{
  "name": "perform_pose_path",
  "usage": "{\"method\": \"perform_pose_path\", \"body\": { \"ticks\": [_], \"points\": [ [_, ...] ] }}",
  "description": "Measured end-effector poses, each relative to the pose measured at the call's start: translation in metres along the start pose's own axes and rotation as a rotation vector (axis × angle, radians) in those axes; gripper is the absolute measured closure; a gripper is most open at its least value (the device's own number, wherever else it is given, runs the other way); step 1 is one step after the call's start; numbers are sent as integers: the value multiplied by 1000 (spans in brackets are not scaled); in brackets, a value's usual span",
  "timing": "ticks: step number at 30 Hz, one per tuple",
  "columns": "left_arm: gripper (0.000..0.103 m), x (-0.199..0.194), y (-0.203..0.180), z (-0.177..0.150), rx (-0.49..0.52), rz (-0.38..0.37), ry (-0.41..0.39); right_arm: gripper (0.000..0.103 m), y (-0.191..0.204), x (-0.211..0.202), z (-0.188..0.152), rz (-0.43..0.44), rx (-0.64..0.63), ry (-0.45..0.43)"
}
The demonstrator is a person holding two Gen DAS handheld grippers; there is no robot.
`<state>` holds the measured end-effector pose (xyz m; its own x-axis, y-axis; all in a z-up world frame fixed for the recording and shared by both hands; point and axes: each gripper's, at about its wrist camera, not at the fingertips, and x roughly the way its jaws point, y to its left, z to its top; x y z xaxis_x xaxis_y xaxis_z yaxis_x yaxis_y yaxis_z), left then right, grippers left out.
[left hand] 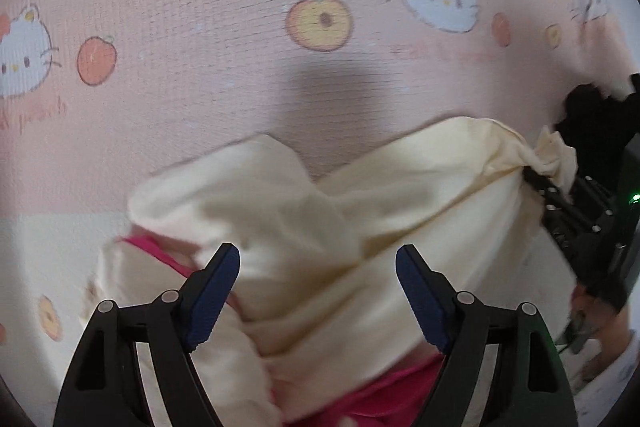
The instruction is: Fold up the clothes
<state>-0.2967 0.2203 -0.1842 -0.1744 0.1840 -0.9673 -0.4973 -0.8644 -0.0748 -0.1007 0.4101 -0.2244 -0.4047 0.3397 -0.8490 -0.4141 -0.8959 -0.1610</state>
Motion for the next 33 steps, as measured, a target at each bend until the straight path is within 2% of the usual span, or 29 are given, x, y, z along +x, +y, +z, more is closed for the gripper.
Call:
{"method": "perform_pose_path", "body": {
  "ticks": [4, 10, 15, 20, 25, 27, 33],
  "points": [
    [23, 13, 18, 13, -49, -10, 53, 81, -7, 17, 0, 56, 34, 43],
    [23, 32, 44, 26, -230, -131, 147, 70, -13, 34, 5, 111, 101, 170],
    [23, 35, 53, 29, -267, -100, 133, 42, -35, 34, 0, 232, 197, 235],
    [23, 47, 67, 24, -314, -83, 166, 40, -61, 43, -12, 369, 375, 325],
    [22, 70, 84, 13, -422, -132, 185, 40, -59, 46, -21, 436, 410, 391],
    [22, 75, 84, 10, -419, -112, 168, 36, -57, 49, -19, 435, 391, 399],
    [22, 84, 66, 5, -348, 1, 109, 36, -55, 54, -16, 424, 383, 409]
  ]
}}
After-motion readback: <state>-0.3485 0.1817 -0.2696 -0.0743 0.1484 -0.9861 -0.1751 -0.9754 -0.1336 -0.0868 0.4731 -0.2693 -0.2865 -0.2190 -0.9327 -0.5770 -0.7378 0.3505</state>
